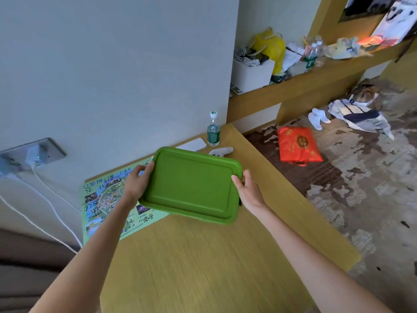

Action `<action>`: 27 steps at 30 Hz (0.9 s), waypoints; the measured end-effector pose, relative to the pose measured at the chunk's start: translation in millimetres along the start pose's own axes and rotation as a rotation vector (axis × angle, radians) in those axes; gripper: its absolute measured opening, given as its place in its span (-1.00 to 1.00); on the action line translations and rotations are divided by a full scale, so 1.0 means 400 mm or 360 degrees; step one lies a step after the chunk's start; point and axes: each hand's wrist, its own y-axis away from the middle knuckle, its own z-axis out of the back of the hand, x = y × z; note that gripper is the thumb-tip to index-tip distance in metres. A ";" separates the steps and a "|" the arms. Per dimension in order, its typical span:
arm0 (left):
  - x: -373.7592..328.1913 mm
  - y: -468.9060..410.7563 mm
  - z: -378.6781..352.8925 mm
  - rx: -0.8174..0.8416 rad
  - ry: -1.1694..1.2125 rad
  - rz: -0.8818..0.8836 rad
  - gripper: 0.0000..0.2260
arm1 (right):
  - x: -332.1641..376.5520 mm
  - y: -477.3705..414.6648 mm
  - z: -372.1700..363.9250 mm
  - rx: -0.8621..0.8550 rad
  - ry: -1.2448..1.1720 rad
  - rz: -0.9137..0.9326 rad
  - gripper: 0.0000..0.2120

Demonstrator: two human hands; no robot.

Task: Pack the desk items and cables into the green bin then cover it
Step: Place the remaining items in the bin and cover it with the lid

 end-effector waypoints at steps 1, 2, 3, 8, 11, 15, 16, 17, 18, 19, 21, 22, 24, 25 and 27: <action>0.012 -0.006 0.023 -0.0077 -0.0002 0.0016 -0.63 | 0.022 -0.028 -0.021 0.0040 0.0032 0.0036 -0.80; 0.026 -0.013 0.048 -0.0153 0.0003 0.0043 -0.62 | 0.045 -0.055 -0.045 0.0089 0.0052 0.0070 -0.82; 0.040 -0.019 0.074 -0.0231 0.0011 0.0074 -0.60 | 0.069 -0.083 -0.073 0.0137 0.0056 0.0100 -0.84; 0.120 -0.045 0.208 -0.0573 0.0162 0.0226 -0.65 | 0.185 -0.196 -0.231 0.0342 0.0052 0.0268 -0.86; 0.161 -0.063 0.279 -0.0747 0.0197 0.0337 -0.64 | 0.237 -0.257 -0.334 0.0506 0.0086 0.0309 -0.83; 0.209 -0.099 0.353 -0.0928 0.0141 0.0468 -0.62 | 0.303 -0.328 -0.457 0.0592 0.0131 0.0424 -0.86; 0.222 -0.110 0.367 -0.0951 0.0146 0.0504 -0.60 | 0.318 -0.345 -0.484 0.0616 0.0177 0.0444 -0.81; 0.233 -0.121 0.380 -0.0971 0.0157 0.0536 -0.59 | 0.330 -0.363 -0.508 0.0635 0.0233 0.0465 -0.75; 0.245 -0.132 0.391 -0.0990 0.0169 0.0564 -0.57 | 0.341 -0.380 -0.531 0.0654 0.0279 0.0476 -0.72; 0.254 -0.143 0.400 -0.1010 0.0180 0.0586 -0.56 | 0.350 -0.399 -0.554 0.0672 0.0306 0.0484 -0.71; 0.271 -0.169 0.414 -0.1055 0.0196 0.0615 -0.56 | 0.364 -0.433 -0.595 0.0700 0.0338 0.0492 -0.72; 0.278 -0.181 0.419 -0.1081 0.0196 0.0622 -0.56 | 0.369 -0.450 -0.613 0.0708 0.0347 0.0498 -0.73; 0.293 -0.203 0.424 -0.1131 0.0184 0.0636 -0.58 | 0.376 -0.480 -0.647 0.0723 0.0340 0.0504 -0.73; 0.300 -0.212 0.424 -0.1151 0.0180 0.0645 -0.59 | 0.379 -0.492 -0.663 0.0733 0.0346 0.0501 -0.73; 0.313 -0.228 0.425 -0.1187 0.0161 0.0661 -0.59 | 0.382 -0.511 -0.690 0.0758 0.0369 0.0498 -0.73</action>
